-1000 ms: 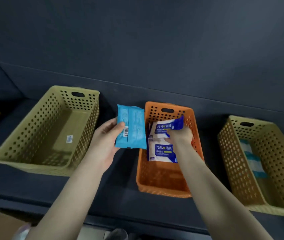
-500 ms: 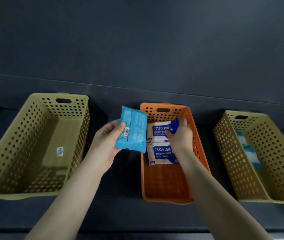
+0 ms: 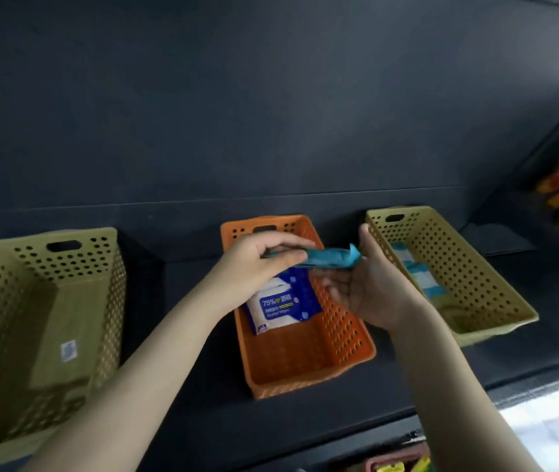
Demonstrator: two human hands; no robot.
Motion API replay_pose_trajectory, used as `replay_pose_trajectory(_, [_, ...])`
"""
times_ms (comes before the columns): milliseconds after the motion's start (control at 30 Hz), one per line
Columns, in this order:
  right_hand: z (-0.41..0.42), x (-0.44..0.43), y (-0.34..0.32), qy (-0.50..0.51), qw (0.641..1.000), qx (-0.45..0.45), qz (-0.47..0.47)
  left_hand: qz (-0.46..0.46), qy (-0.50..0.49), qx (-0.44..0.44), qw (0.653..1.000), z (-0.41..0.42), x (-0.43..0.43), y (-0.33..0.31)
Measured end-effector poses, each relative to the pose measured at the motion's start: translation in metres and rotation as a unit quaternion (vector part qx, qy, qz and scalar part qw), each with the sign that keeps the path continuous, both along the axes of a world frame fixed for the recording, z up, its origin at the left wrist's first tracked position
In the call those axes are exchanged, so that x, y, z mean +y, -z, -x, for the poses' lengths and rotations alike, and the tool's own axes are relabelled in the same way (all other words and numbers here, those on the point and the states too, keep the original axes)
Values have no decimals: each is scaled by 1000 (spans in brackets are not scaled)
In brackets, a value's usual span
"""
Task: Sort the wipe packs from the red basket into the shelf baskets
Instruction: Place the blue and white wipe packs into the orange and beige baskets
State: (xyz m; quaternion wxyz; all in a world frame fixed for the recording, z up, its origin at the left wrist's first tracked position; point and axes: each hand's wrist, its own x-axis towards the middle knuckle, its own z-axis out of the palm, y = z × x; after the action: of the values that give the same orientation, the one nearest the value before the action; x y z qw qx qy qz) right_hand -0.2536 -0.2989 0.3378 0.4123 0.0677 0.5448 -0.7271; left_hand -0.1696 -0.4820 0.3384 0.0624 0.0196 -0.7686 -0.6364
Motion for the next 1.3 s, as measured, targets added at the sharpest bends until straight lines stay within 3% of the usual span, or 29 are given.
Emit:
replay_pose_trajectory(167, [22,86,3,129,990,62,2,6,21,55,998,48,41,0])
replay_pose_trajectory(500, [104,176,21,232,967,25,-99,78,10,-116,990,155,139,42])
replay_pose_trajectory(633, [124,181,32,169,960,62,-213,105,30,-166,980,171,157,60])
replay_pose_trajectory(867, [127,188,44,-6,964,77,-254,94,40,-179,979,170,158,68])
replay_pose_trajectory(1033, [131,201,49,-93,882,189,-421,98,44,-175,979,169,156,69])
replay_pose_trajectory(1200, [132,206,47,-84,920,101,-368,101,51,-170,979,171,153,72])
replay_pose_trajectory(1233, [133,204,47,-110,909,102,-388,102,53,-170,979,171,153,73])
replay_pose_trajectory(1300, [134,201,49,-214,837,147,-481,103,55,-169,979,172,152,73])
